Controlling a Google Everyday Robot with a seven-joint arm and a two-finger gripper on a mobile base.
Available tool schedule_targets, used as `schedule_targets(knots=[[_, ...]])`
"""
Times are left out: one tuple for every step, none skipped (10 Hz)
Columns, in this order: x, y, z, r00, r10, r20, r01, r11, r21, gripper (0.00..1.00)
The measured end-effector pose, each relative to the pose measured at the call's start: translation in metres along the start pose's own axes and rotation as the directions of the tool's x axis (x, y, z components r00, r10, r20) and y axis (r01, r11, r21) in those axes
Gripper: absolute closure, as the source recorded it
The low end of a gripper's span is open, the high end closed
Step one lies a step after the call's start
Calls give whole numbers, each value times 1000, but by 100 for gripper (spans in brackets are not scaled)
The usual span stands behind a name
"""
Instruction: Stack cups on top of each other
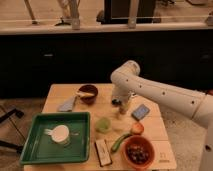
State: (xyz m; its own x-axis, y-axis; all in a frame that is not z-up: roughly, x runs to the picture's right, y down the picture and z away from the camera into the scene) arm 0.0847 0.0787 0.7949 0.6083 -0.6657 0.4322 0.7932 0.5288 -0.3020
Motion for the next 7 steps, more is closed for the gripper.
schedule_targets(knots=[[1,0,0,1000,-11,-2,11,1000,4,20],[4,1,0,999,-38,-3,38,999,13,20],[8,4,3,997,-81,0,81,996,28,20],[10,5,6,994,-109,6,109,993,39,20],[13,7,12,985,-169,21,168,984,53,20],[17,9,18,974,-223,32,221,973,63,20],[20,12,23,967,-250,48,247,966,72,20]])
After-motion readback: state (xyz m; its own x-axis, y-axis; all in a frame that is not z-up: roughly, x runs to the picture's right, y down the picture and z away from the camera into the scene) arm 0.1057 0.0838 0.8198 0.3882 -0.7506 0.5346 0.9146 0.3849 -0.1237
